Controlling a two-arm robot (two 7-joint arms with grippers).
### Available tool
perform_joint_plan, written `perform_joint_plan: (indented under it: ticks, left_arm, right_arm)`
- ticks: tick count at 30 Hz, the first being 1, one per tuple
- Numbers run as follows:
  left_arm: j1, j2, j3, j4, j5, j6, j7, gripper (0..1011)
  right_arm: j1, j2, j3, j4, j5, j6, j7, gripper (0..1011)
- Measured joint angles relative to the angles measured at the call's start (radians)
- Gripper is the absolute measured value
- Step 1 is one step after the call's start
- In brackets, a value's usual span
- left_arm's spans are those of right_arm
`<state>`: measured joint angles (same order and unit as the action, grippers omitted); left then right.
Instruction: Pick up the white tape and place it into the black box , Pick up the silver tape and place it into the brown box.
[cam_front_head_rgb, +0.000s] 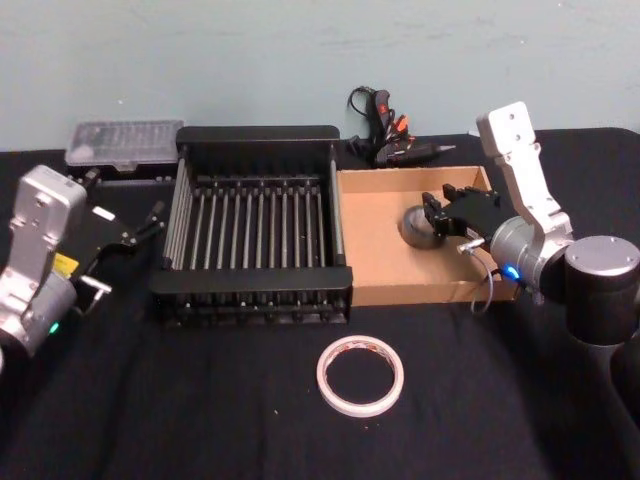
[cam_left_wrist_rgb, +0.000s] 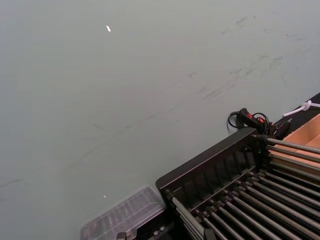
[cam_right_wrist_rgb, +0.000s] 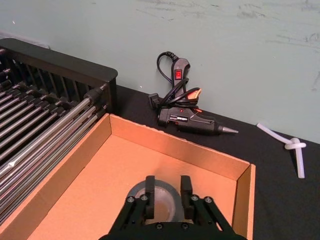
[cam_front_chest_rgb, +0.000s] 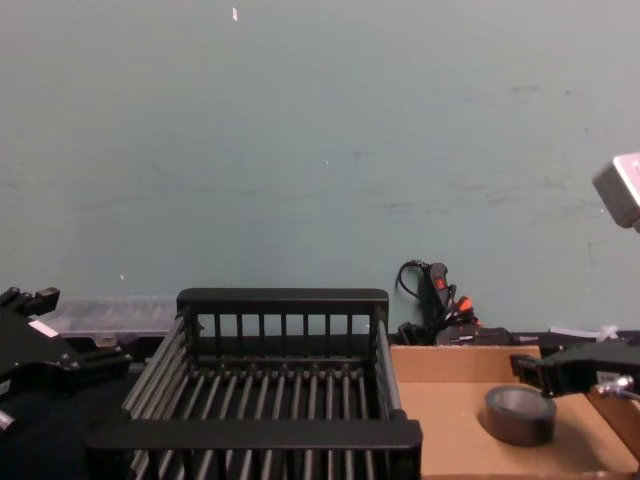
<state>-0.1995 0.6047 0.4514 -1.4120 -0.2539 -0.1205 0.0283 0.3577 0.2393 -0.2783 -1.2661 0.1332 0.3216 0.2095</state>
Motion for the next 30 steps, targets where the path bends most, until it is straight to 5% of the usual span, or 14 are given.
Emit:
perform_joint_plan:
  ticks: [21, 30]
  left_arm:
    - [0.0, 0.0, 0.0, 0.0, 0.0, 0.0, 0.0, 1001]
    - [0.0, 0.0, 0.0, 0.0, 0.0, 0.0, 0.0, 1001]
  right_arm:
    - [-0.002, 0.002, 0.0, -0.004, 0.003, 0.0, 0.001, 956]
    - [-0.002, 0.002, 0.0, -0.005, 0.003, 0.0, 0.001, 1002]
